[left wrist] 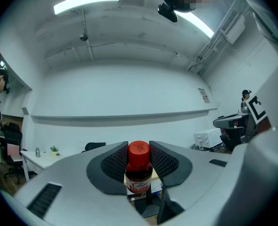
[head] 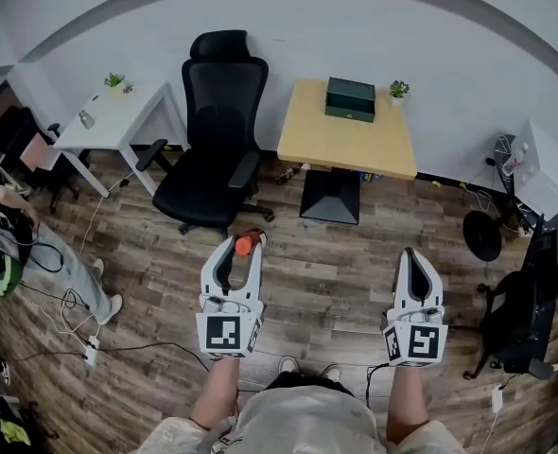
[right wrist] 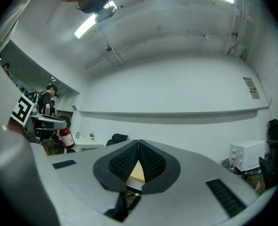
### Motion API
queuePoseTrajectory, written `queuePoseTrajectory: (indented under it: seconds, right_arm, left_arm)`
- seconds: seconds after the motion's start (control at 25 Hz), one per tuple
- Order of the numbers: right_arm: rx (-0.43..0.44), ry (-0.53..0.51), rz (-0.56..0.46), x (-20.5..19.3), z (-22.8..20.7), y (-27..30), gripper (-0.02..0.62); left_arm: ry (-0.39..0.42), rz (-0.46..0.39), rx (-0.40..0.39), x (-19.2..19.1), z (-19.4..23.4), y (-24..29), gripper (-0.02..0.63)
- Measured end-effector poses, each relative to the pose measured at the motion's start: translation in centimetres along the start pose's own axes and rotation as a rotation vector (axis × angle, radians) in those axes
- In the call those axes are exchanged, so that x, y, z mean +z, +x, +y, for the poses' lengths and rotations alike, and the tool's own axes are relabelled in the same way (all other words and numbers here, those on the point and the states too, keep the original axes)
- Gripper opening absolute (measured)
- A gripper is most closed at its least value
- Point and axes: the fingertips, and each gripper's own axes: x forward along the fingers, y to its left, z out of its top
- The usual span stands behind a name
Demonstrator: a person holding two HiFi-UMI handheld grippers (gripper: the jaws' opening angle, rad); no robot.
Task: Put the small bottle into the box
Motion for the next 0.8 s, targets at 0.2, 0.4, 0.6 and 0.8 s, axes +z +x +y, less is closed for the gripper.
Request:
queuePoseTrajectory:
  seconds: [0.2, 0.4, 0.6, 0.8]
  right_arm:
    - [-0.008, -0.021, 0.006, 0.2, 2.4, 0.6, 0.016]
    - [-0.033, -0.006, 0.012, 0.1, 3.6, 1.0, 0.017]
    - [-0.037, -0.006, 0.006, -0.1, 3.9, 1.6, 0.016]
    - [-0.042, -0.001, 0.007, -1.0, 3.5, 3.0, 0.017]
  left_arm:
    - [-0.013, -0.002, -0.012, -0.6, 2.2, -0.3, 0.143]
    - [-0.018, -0.007, -0.029, -1.0, 3.6, -0.1, 0.143]
    - [-0.018, -0.007, -0.028, -1.5, 4.4, 0.2, 0.143]
    - [-0.015, -0.008, -0.031, -2.1, 4.5, 1.8, 0.143]
